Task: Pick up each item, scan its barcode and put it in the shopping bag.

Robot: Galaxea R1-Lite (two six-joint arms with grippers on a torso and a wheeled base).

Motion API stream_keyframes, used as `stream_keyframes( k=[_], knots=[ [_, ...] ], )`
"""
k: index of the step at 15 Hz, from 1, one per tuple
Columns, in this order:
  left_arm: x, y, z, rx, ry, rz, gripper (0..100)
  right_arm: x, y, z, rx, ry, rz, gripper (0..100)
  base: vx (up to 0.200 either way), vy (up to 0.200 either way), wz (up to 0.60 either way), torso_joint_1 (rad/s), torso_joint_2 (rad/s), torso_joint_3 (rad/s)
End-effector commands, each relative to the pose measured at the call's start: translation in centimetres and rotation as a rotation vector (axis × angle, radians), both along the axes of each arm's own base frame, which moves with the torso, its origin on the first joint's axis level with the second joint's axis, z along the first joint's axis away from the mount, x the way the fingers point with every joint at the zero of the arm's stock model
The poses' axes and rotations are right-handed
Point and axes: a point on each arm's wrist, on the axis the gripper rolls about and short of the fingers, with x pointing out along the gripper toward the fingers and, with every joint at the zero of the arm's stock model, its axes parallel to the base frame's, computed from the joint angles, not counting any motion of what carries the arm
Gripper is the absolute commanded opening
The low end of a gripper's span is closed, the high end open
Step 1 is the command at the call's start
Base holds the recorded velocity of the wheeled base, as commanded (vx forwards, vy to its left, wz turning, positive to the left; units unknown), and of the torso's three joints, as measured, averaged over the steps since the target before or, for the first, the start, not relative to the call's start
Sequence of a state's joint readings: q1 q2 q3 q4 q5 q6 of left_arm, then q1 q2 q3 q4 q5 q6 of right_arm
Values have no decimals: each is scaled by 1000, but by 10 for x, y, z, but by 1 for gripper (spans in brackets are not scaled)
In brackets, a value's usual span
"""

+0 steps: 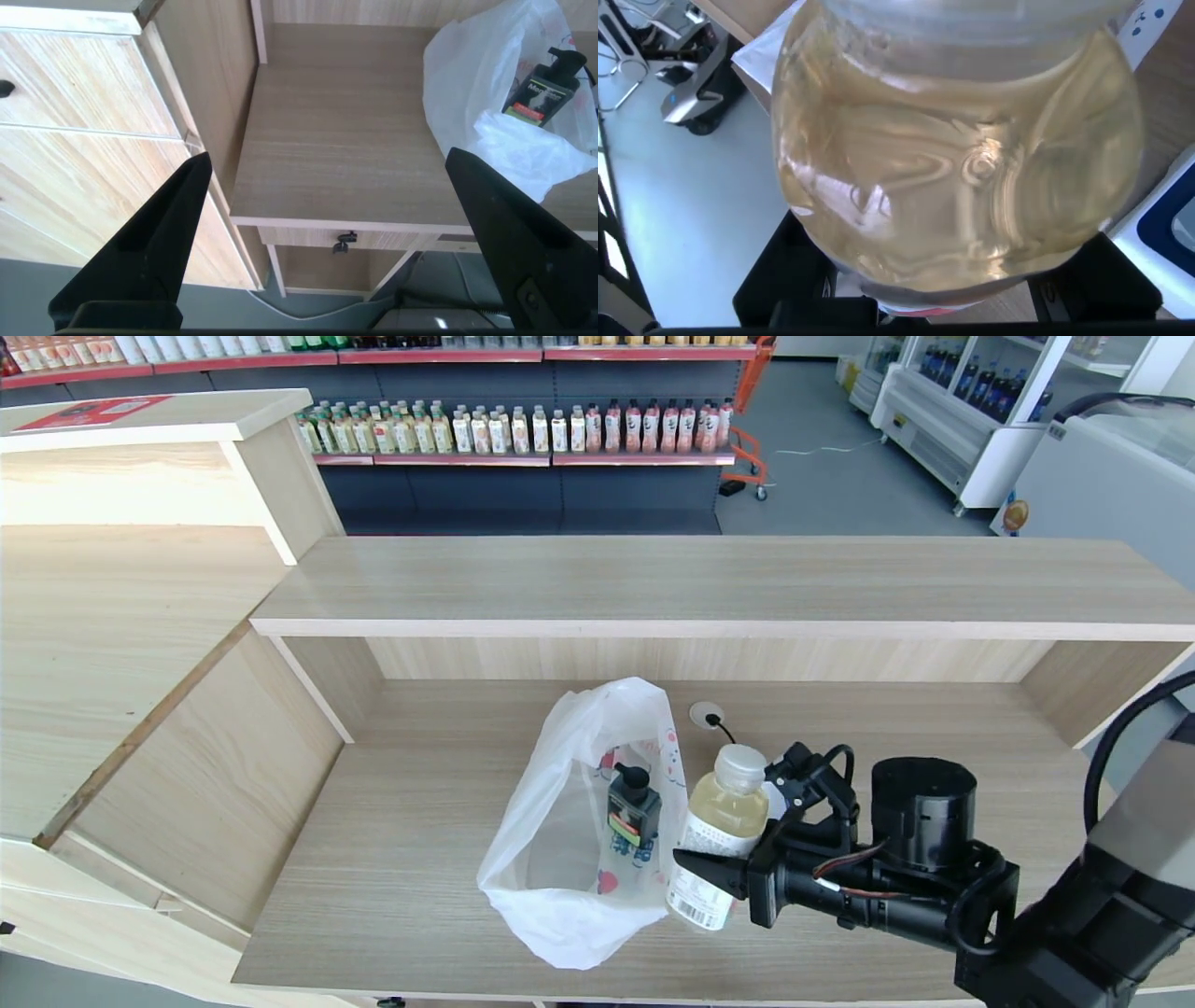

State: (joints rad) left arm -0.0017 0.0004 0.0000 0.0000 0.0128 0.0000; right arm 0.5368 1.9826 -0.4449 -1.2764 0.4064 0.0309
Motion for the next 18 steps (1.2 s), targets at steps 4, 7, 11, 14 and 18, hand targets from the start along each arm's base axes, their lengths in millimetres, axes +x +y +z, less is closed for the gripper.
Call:
stream_keyframes(
  k=[4, 7, 11, 14, 18],
  knots=[
    [0, 0, 0, 0, 0, 1, 100, 9, 8, -26, 20, -11, 70, 0, 0, 0, 0, 0, 0, 0],
    [0, 0, 0, 0, 0, 1, 100, 15, 3, -34, -8, -37, 57, 0, 0, 0, 0, 0, 0, 0],
    [0, 0, 0, 0, 0, 0, 100, 30, 5, -38, 4, -106, 48, 0, 0, 0, 0, 0, 0, 0],
    [0, 0, 0, 0, 0, 0, 100, 36, 7, -45, 15, -122, 51, 0, 0, 0, 0, 0, 0, 0],
    [0, 0, 0, 0, 0, 1, 100, 50, 8, -52, 27, -132, 65, 0, 0, 0, 0, 0, 0, 0]
  ],
)
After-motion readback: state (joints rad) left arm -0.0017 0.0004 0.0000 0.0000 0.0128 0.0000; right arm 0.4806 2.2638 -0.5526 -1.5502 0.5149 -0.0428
